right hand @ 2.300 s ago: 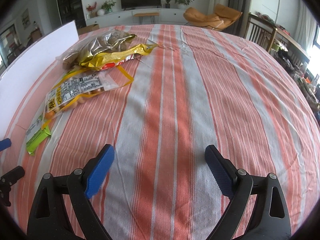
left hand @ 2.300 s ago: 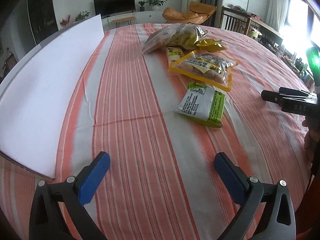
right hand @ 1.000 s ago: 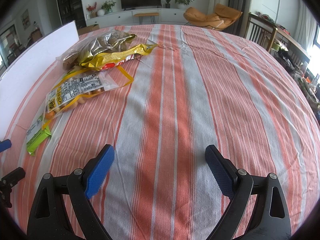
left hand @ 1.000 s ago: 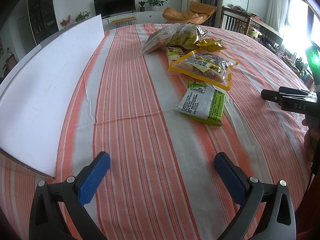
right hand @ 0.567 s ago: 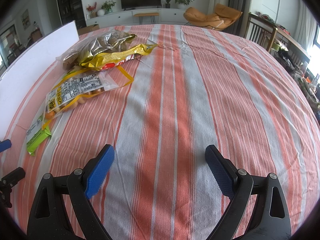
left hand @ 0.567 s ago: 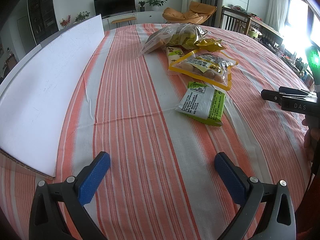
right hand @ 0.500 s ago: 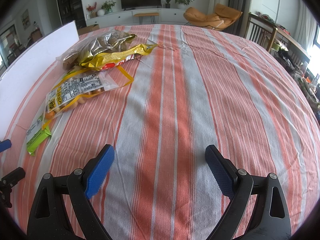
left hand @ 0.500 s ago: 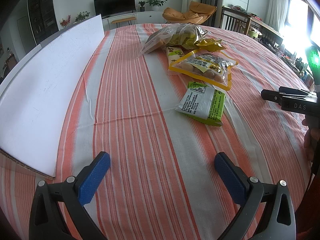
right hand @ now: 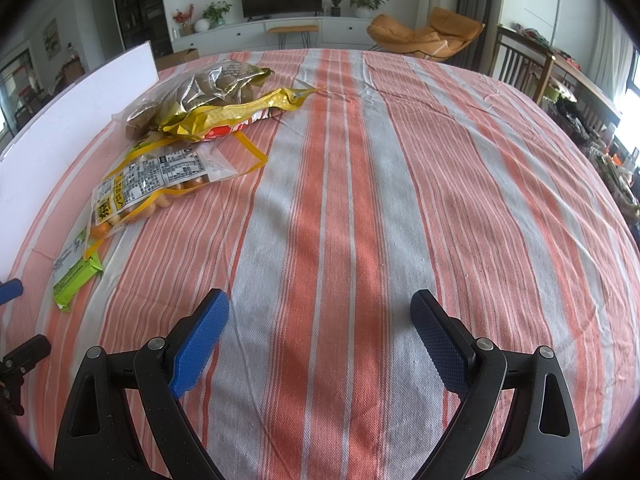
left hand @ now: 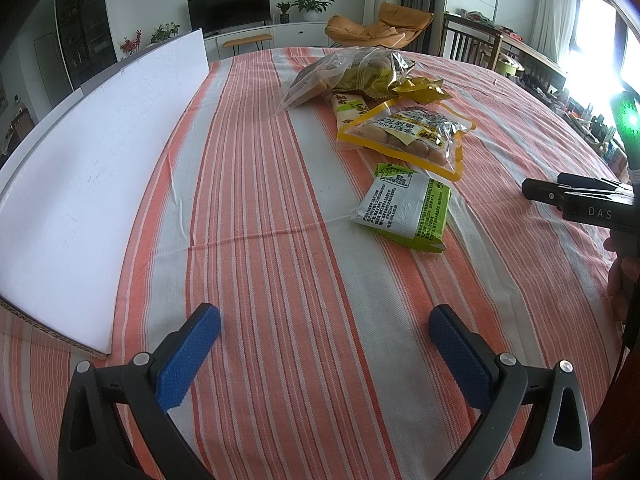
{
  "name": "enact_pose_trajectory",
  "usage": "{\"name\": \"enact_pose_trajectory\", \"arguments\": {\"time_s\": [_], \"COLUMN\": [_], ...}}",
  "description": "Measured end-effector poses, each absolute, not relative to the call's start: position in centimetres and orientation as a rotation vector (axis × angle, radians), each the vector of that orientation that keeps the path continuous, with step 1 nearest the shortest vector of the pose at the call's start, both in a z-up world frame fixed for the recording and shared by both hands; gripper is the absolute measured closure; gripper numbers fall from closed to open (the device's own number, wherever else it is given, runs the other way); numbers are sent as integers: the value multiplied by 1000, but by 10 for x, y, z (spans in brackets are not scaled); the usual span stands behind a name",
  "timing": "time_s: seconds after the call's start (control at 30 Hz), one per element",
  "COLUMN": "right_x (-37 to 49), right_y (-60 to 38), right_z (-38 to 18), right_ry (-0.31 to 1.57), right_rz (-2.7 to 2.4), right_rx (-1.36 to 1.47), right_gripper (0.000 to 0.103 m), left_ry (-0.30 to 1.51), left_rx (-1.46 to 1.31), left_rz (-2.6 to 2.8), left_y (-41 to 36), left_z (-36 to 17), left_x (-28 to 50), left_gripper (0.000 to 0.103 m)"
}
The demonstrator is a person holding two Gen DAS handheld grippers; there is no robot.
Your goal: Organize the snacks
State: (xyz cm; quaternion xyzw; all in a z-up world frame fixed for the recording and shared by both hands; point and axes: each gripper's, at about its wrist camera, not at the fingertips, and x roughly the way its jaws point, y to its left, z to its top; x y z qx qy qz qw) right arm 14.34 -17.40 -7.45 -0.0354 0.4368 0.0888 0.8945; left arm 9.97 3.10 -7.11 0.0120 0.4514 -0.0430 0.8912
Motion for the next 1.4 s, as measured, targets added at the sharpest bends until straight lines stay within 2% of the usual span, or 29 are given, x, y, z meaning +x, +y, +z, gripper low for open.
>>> {"name": "enact_pose_trajectory", "arguments": {"time_s": [0.3,0.5,0.67,0.7,0.73,0.77,0.8,0.93,1.23,1.27,1.4], "right_x": [143,143,143,143,143,143,143,143,143,143,143], "right_y": [-174,-174,-174,-174,-174,-174,-174,-174,-174,-174,-174], "right_z": [-75,-75,-74,-75,-74,-75,-74,-75,-74,-74,-74], "right_ry": [906,906,906,906,906,906,906,906,906,906,906], "right_rz": [184,184,184,184,184,184,184,184,183,183,183], "right_rx": [-73,-73,-73,-73,-73,-73,-72,-73,-72,-72,-72], "right_gripper": [9,9,9,9,9,9,9,9,8,8,8], "left_ry": [917,938,967,976,999,1036,1065,1065,963,966,928], "left_rx": [-39,-203,52,79,82,68,53,29,-86,-101,-100], "left_rz": [-124,-248,-303,-304,-311,-326,-333,-327,-38,-22,-11], "left_y": [40,48,5,-2,-6,-9,-10,-5,61,66,68], "left_z": [-68,-55,-41,-41,-43,-47,-50,-51,-50,-54,-65], "left_x": [95,102,143,153,163,174,180,175,145,148,144], "left_gripper": [0,0,2,11,26,34,48,51,49,47,14]}}
